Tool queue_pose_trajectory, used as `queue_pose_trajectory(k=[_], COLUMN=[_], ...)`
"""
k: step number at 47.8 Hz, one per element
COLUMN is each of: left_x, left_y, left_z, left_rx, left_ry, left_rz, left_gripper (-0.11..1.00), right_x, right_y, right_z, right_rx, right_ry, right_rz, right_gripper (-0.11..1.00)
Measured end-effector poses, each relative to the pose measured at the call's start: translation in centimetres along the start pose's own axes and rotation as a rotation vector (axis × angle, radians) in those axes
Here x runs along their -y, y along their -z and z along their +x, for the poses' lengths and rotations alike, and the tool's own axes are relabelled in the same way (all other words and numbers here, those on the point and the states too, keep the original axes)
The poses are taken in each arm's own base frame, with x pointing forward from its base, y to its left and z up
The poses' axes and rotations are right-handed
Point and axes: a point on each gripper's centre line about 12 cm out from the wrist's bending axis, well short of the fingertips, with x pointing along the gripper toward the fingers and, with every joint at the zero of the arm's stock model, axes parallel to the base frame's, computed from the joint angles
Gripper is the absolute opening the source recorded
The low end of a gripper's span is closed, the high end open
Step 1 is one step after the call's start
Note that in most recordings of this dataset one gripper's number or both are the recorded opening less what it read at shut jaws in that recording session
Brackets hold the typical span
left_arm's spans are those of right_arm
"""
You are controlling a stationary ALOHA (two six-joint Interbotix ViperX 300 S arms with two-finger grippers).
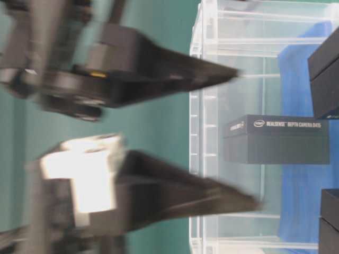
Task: Take the box out of the case with both arms.
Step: 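Lower the boxes onto the tablecloth and open both grippers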
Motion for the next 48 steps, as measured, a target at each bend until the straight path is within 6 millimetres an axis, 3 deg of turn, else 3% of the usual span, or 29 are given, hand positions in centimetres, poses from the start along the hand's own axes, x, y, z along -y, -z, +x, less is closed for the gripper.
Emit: queue_pose_trajectory(k=[13, 24, 48], left_x=[-0.1, 0.1, 0.0], left_y=[-1.4, -1.7, -2.2], left_z=[-6.9, -10.2, -10.5], left_rx=[0.037, 0.041, 0.055], left_ry=[0.020, 0.022, 0.011], left_rz=[-0.009, 0.011, 0.009], left_gripper=[0.90, 0.90, 0.90], right_x=[-1.2, -1.5, -1.4], right_y=[-2.8, -3.9, -4.1], right_z=[-5.2, -8.4, -8.7], right_rx=[0.049, 0.066, 0.072], right_ry=[-0.024, -0.005, 0.007], right_rz=[-0.033, -0.068, -0.071], right_gripper=[0.91, 0.91, 0.91])
